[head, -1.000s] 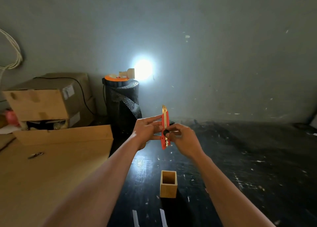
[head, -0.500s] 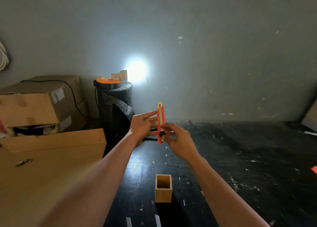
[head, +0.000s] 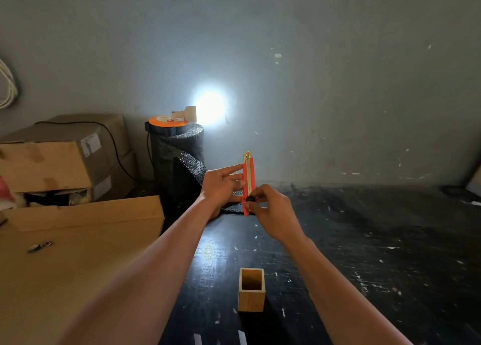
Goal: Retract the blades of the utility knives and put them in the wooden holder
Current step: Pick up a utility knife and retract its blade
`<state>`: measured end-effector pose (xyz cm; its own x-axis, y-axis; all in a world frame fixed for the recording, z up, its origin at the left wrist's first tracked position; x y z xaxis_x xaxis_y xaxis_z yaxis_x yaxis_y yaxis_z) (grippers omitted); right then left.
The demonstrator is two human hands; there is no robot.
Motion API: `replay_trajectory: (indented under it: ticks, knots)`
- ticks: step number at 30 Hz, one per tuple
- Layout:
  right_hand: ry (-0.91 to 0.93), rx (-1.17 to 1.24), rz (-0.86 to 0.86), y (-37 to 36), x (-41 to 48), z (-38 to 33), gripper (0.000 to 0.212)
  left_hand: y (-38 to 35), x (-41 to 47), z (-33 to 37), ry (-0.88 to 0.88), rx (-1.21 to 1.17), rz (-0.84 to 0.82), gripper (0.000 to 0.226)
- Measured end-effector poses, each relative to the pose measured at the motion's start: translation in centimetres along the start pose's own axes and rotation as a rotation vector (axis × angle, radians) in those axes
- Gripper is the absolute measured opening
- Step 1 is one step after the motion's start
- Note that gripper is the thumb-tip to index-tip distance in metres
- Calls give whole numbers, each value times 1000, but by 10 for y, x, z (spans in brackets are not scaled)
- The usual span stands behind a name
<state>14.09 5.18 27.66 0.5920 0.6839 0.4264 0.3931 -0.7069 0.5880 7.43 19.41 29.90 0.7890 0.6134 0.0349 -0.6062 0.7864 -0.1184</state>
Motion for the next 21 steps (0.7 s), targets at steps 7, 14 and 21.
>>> replay_trajectory:
  ticks: [7, 14, 21]
  knots:
    - [4, -1, 13, -3, 4, 3, 17, 2, 6, 1, -4, 12, 14, 50]
    - [22, 31, -12, -4, 2, 6, 21, 1, 6, -2, -3, -4, 16, 50]
    - [-34, 4, 10, -8, -3, 16, 21, -2, 1, -17, 13, -10, 9, 49]
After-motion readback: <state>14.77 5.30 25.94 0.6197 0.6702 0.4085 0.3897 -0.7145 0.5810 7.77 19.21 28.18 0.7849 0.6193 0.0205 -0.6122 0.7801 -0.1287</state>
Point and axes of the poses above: each hand's wrist, its own x-axis towards the middle knuckle, its own y-axis out of the back of the hand, z = x × y, the point moved 3 cm from there along x, towards the middle knuckle, and after that the axes turned 3 degrees about y, right-handed, at the moved point
